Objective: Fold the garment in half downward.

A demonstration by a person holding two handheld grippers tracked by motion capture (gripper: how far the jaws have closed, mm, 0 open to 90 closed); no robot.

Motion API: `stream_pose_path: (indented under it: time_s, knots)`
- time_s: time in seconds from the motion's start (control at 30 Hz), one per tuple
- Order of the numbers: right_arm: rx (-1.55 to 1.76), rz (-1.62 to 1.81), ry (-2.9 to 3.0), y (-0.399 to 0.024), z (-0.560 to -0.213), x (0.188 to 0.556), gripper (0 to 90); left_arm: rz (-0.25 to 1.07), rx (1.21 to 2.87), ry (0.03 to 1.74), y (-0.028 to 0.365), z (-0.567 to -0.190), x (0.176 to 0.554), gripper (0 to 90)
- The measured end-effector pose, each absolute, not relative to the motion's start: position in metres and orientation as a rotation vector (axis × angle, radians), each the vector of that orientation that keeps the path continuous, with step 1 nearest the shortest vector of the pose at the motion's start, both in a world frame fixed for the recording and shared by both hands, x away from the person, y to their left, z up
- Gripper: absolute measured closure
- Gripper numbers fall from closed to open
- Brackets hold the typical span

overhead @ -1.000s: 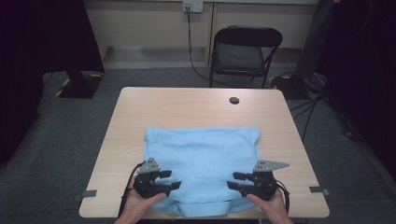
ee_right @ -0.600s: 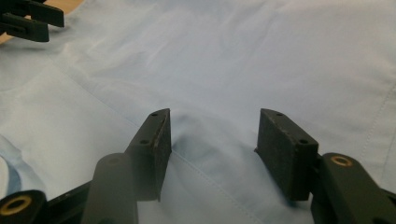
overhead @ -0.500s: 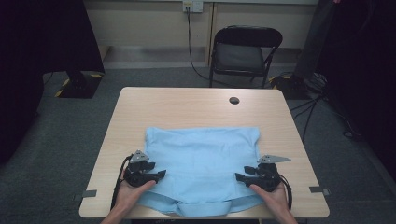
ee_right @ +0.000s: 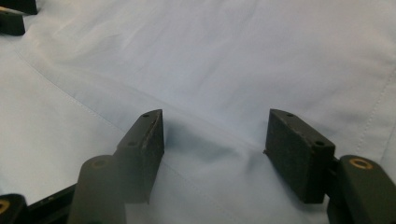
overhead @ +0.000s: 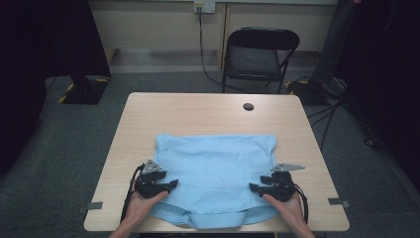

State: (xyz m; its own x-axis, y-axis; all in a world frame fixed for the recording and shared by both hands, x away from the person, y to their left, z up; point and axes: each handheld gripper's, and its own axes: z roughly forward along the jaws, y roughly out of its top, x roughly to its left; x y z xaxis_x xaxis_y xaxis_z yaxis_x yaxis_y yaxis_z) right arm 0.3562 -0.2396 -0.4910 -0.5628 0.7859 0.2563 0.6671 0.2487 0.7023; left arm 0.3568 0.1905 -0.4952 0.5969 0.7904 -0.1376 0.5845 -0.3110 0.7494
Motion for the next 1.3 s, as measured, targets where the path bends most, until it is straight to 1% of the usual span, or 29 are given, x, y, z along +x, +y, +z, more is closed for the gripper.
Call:
stream_pose_path:
  time_s: [0.07, 0.17, 0.43, 0.47, 0.53, 0.63, 0.7, 0.83, 0.93, 1.0, 1.13, 1.23, 1.3]
  knots:
    - [1.384, 1.207, 2.359, -0.241, -0.491, 0.356, 36.3, 0.291, 2.018, 1.076, 0.189, -0.496, 0.357, 40.1]
    - [1.379, 1.197, 2.352, -0.243, -0.491, 0.353, 36.4, 0.308, 2.035, 1.055, 0.184, -0.496, 0.354, 40.1]
    - [1.379, 1.181, 2.357, -0.251, -0.49, 0.347, 36.3, 0.284, 2.033, 1.036, 0.178, -0.496, 0.351, 39.6]
    - [1.378, 1.177, 2.357, -0.251, -0.49, 0.346, 35.9, 0.283, 2.034, 1.035, 0.178, -0.496, 0.352, 38.7]
    - [1.394, 1.19, 2.359, -0.251, -0.49, 0.346, 31.4, 0.256, 2.029, 1.025, 0.178, -0.496, 0.353, 34.9]
    - [1.404, 1.189, 2.373, -0.25, -0.488, 0.347, 18.5, 0.236, 2.03, 1.04, 0.18, -0.495, 0.354, 26.6]
    - [1.424, 1.225, 2.345, -0.254, -0.484, 0.347, 16.8, 0.26, 2.032, 1.046, 0.182, -0.491, 0.353, 20.5]
    - [1.443, 1.263, 2.236, -0.268, -0.474, 0.344, 11.0, 0.255, 1.982, 1.067, 0.191, -0.484, 0.352, 10.9]
    - [1.511, 1.242, 2.152, -0.285, -0.472, 0.345, 7.4, 0.262, 1.959, 1.043, 0.202, -0.478, 0.353, 8.4]
    - [1.558, 1.211, 2.101, -0.299, -0.471, 0.345, 6.1, 0.295, 1.946, 1.07, 0.211, -0.474, 0.353, 5.0]
    - [1.642, 1.165, 1.991, -0.327, -0.475, 0.343, 5.6, 0.339, 1.917, 1.173, 0.231, -0.476, 0.352, 4.4]
    - [1.703, 1.091, 1.93, -0.346, -0.48, 0.341, 7.7, 0.399, 1.959, 1.235, 0.246, -0.485, 0.352, 4.4]
    - [1.733, 1.036, 1.908, -0.355, -0.485, 0.341, 9.1, 0.41, 1.973, 1.283, 0.254, -0.49, 0.352, 5.7]
